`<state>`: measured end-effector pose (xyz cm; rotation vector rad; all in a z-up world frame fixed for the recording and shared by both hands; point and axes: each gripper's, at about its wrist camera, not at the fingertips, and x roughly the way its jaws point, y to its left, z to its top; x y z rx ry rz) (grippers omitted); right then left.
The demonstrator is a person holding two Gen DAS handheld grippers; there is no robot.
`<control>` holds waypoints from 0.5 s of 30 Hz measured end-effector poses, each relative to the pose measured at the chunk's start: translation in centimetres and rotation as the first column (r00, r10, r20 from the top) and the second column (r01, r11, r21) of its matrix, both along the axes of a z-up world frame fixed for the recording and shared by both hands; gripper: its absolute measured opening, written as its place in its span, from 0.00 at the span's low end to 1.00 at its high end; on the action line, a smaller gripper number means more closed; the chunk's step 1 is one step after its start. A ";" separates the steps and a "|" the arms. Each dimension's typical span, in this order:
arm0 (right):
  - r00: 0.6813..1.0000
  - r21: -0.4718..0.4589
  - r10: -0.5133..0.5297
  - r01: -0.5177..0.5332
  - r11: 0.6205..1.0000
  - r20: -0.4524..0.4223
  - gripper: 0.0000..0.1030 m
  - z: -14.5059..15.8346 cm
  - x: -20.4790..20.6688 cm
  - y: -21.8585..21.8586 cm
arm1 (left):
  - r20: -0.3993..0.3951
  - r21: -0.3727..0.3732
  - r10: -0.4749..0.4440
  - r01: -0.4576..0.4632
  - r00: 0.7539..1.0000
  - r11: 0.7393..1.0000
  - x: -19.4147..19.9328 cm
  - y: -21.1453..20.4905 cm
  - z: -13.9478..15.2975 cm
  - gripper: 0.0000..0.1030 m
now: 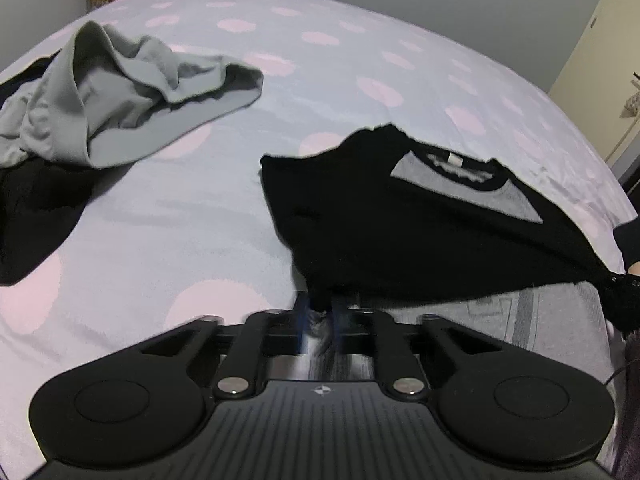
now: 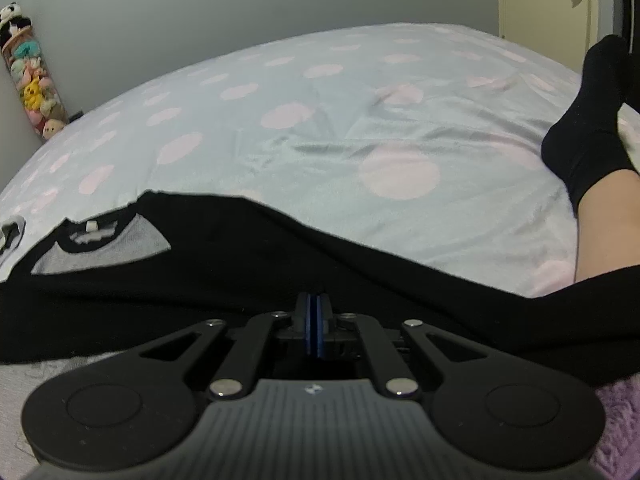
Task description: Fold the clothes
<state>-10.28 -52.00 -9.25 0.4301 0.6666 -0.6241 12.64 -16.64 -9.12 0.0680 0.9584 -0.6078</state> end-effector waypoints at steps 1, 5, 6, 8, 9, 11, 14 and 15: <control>1.000 -0.007 -0.004 0.004 1.000 0.006 0.03 0.2 -0.2 0.1 | 0.027 0.009 0.014 -0.014 1.000 1.000 -0.1 0.1 0.4 0.07; 1.000 -0.001 -0.004 0.004 1.000 -0.008 0.03 0.3 -0.5 0.0 | 0.037 0.064 0.038 -0.041 0.999 0.997 0.5 0.7 0.9 0.06; 1.000 0.020 -0.003 0.003 1.000 -0.022 0.03 -0.1 -0.3 -0.2 | 0.028 0.084 0.037 -0.039 0.999 0.996 0.7 0.7 0.7 0.06; 0.998 0.053 0.012 -0.009 0.999 -0.056 0.03 -0.9 0.1 -0.4 | 0.017 0.118 0.024 -0.026 1.000 0.993 0.7 0.5 0.2 0.06; 0.998 0.040 0.016 -0.013 0.999 -0.059 0.04 -0.7 0.2 -0.3 | 0.017 0.121 0.020 -0.022 1.000 0.992 0.6 0.4 0.0 0.06; 0.999 0.028 0.012 -0.011 1.000 -0.047 0.08 -0.3 0.0 -0.2 | 0.023 0.118 0.019 -0.021 1.000 0.993 0.2 0.3 0.1 0.09; 1.000 0.031 -0.008 0.007 0.999 0.017 0.10 0.6 -0.9 -0.7 | 0.033 0.114 0.007 -0.010 0.999 0.993 -0.2 0.2 0.7 0.14; 0.999 0.042 -0.007 0.005 0.999 0.046 0.10 0.9 -1.1 -1.1 | 0.036 0.114 -0.002 -0.002 0.999 0.993 -0.3 0.1 1.0 0.16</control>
